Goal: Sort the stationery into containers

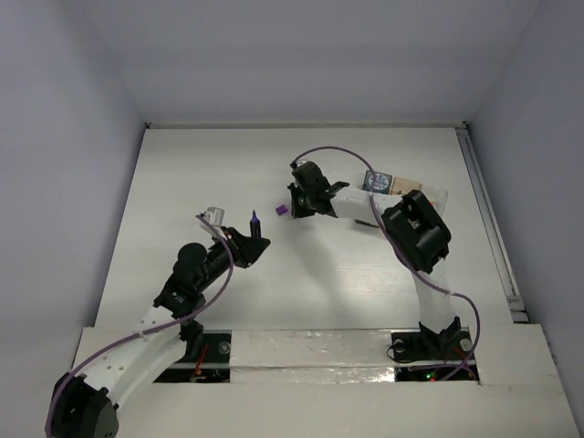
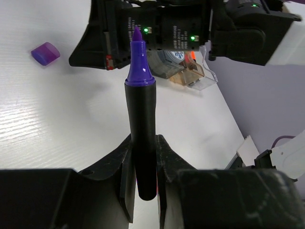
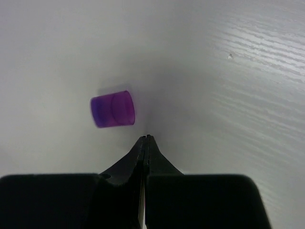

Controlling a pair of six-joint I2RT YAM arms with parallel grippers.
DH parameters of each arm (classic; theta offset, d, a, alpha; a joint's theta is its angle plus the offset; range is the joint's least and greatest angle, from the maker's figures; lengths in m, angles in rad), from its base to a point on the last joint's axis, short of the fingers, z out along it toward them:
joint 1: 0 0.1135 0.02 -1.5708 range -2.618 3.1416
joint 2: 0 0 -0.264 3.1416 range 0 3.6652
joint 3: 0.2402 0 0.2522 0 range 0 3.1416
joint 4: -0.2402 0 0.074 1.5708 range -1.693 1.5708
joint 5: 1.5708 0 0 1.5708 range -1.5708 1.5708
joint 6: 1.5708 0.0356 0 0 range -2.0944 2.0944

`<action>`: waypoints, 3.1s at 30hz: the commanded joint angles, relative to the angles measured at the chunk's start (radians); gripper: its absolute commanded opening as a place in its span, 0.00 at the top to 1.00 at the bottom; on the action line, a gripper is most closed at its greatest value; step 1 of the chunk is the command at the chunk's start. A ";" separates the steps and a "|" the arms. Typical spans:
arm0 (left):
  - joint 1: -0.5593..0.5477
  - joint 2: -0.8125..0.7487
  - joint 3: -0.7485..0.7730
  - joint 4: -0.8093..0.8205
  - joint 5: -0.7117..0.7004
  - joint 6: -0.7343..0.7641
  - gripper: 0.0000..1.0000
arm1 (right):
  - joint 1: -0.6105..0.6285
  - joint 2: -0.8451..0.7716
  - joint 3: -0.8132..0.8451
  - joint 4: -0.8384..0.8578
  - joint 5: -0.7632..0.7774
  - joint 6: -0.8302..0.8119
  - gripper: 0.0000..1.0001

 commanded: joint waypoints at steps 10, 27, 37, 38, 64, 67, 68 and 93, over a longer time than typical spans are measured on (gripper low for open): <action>0.004 0.023 0.009 0.095 0.041 0.017 1.00 | -0.003 0.115 0.079 0.065 0.080 0.019 1.00; 0.004 0.020 0.032 0.052 0.015 0.027 1.00 | 0.074 0.007 -0.058 0.084 -0.082 0.082 1.00; 0.004 -0.051 0.046 -0.013 -0.048 0.035 1.00 | 0.083 -0.101 -0.078 0.048 -0.077 0.053 1.00; 0.004 -0.069 0.046 -0.017 -0.060 0.035 1.00 | 0.083 -0.112 -0.076 0.038 -0.064 0.044 1.00; 0.004 -0.078 0.041 -0.017 -0.046 0.030 1.00 | -0.015 0.194 0.340 -0.212 -0.340 -0.240 0.51; 0.004 -0.078 0.041 -0.016 -0.049 0.030 1.00 | -0.015 0.222 0.358 -0.231 -0.357 -0.242 0.56; 0.004 -0.078 0.041 -0.016 -0.048 0.030 1.00 | -0.015 0.230 0.364 -0.245 -0.362 -0.242 0.61; 0.004 -0.169 0.097 -0.109 -0.077 0.030 1.00 | 0.028 0.337 0.488 -0.374 -0.250 -0.305 0.45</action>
